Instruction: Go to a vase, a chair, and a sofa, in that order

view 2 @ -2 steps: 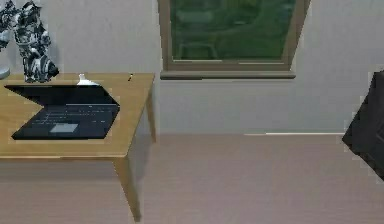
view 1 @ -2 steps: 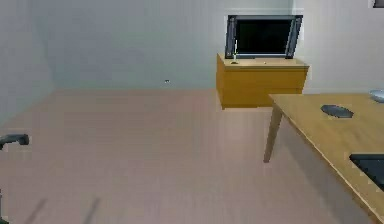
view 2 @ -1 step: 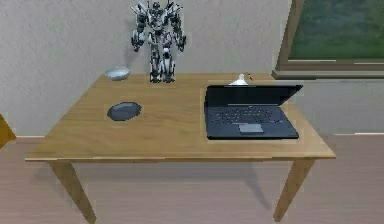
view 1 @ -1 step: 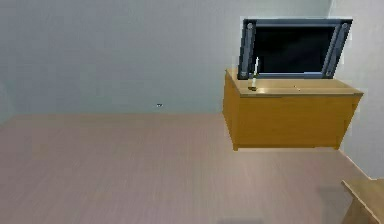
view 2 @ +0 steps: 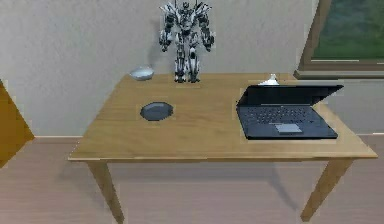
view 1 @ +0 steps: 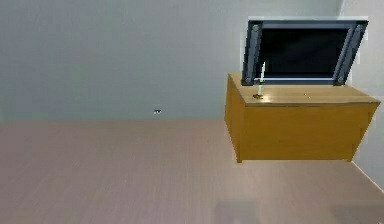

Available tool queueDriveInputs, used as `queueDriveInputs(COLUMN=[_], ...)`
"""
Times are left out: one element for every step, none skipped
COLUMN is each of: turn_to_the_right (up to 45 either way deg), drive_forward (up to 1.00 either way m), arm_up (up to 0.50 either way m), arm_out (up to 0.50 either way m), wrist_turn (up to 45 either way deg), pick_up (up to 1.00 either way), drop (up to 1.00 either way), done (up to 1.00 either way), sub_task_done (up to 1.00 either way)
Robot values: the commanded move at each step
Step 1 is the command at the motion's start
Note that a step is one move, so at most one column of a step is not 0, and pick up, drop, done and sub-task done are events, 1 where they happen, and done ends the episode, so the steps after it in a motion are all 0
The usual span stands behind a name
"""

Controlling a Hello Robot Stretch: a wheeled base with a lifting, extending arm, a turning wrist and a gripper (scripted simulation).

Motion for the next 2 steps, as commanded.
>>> queueDriveInputs(turn_to_the_right=[-45.0,-18.0], drive_forward=[0.0,0.0], arm_up=[0.0,0.0], arm_out=[0.0,0.0], wrist_turn=[0.0,0.0], pick_up=[0.0,0.0], drop=[0.0,0.0], done=[0.0,0.0], sub_task_done=[0.0,0.0])
